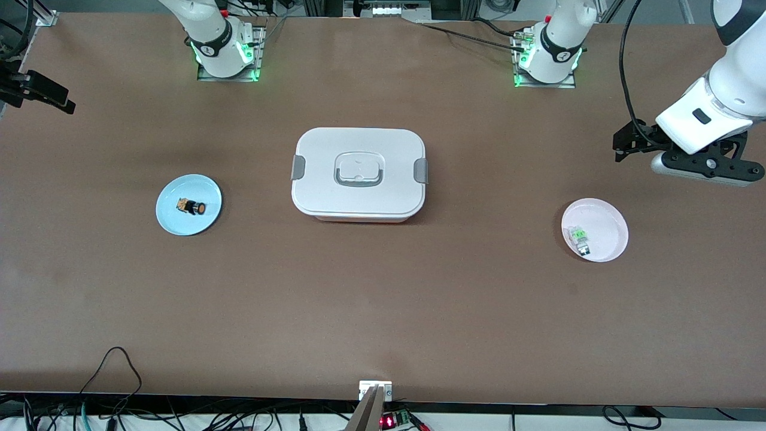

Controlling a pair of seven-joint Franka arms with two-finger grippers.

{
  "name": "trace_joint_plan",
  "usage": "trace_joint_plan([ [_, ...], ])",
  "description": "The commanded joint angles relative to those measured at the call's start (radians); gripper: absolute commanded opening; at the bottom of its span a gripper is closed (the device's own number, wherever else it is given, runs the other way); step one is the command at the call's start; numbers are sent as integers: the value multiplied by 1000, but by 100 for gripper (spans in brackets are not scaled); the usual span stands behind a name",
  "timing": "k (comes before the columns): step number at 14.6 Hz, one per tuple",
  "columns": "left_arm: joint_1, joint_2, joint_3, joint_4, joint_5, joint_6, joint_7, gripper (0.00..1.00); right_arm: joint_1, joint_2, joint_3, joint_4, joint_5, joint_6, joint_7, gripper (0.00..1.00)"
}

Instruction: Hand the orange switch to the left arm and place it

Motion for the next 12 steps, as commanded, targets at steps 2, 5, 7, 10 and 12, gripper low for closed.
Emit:
trace_joint_plan([
  [2, -3, 6, -6, 26, 26, -21, -11, 100, 1, 31, 0, 13, 8, -7, -14, 100],
  [5, -3, 6, -6, 26, 26, -21, -11, 100, 3, 81, 1, 13, 10, -3, -13, 100],
  [7, -3, 6, -4, 26, 25, -21, -11, 100, 6, 134, 9, 16, 8, 8, -7, 100],
  [10, -3, 6, -4, 26, 25, -21, -11, 100, 9, 183, 14, 17, 10, 16, -8, 100],
  [12, -3, 6, -4, 26, 25, -21, -11, 100, 12, 184, 15, 16, 10, 16, -14, 100],
])
